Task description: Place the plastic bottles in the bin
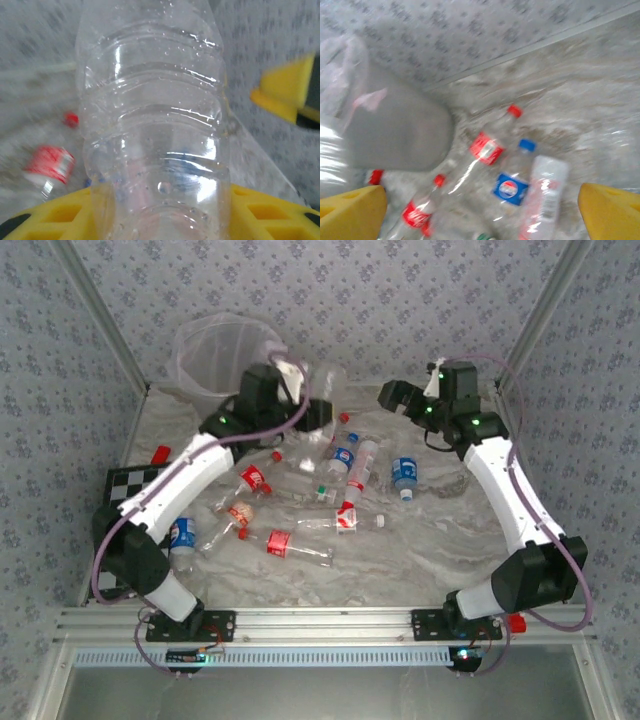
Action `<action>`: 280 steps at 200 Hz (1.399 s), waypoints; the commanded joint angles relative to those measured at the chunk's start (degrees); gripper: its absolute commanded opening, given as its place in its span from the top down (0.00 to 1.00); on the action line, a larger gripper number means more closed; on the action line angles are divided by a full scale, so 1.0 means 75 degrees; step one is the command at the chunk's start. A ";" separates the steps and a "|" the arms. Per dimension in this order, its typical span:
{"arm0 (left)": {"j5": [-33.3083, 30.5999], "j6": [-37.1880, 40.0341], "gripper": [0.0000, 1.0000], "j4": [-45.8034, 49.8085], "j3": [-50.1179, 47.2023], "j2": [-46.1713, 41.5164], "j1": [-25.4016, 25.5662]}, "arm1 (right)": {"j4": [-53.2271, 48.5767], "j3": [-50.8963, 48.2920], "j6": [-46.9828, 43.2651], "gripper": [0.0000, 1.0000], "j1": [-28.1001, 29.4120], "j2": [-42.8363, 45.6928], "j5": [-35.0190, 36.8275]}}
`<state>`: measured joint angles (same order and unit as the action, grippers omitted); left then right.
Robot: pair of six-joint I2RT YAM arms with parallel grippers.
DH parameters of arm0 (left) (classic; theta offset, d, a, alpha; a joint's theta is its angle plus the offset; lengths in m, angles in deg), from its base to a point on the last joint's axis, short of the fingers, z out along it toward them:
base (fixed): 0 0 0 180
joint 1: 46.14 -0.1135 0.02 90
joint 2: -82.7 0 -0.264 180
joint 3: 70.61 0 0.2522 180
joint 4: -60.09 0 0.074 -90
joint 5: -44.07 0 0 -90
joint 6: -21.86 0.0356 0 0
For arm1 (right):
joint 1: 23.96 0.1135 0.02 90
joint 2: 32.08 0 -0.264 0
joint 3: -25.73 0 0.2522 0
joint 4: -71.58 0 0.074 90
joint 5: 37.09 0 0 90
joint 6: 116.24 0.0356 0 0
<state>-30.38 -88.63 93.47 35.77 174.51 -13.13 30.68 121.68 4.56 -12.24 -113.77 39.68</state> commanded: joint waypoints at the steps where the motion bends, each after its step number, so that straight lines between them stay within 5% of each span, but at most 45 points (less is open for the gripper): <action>1: -0.0146 0.0501 0.61 0.1081 0.1803 0.0299 -0.0464 | 0.0288 -0.0468 -0.0992 0.00 0.0049 0.0290 0.0763; 45: -0.1348 0.1531 0.63 0.2176 0.4936 0.1247 -0.1003 | -0.0897 -0.0923 -0.2114 0.00 -0.0456 0.0463 -0.0186; 101: -0.2961 0.1605 0.63 0.2735 0.7091 0.2897 -0.2093 | -0.1237 -0.2385 -0.2109 0.00 -0.0517 0.1764 -0.0252; 139: -0.3211 0.1963 0.64 0.3294 0.7787 0.3977 -0.2749 | -0.2243 -0.2439 -0.2430 0.00 -0.0535 0.2624 0.0027; 198: -0.2769 0.2577 0.65 0.4401 0.7846 0.4880 -0.3426 | -0.2870 -0.3013 -0.1387 0.00 -0.0552 0.3714 0.0232; 280: -0.1804 0.3532 0.62 0.5024 0.6613 0.5414 -0.3188 | -0.3653 -0.3015 -0.0534 0.00 -0.0544 0.3241 0.0461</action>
<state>-46.75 -65.72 127.96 89.56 214.40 -38.20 7.95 98.76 -2.43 -16.10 -87.23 41.14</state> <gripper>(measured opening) 0.432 0.998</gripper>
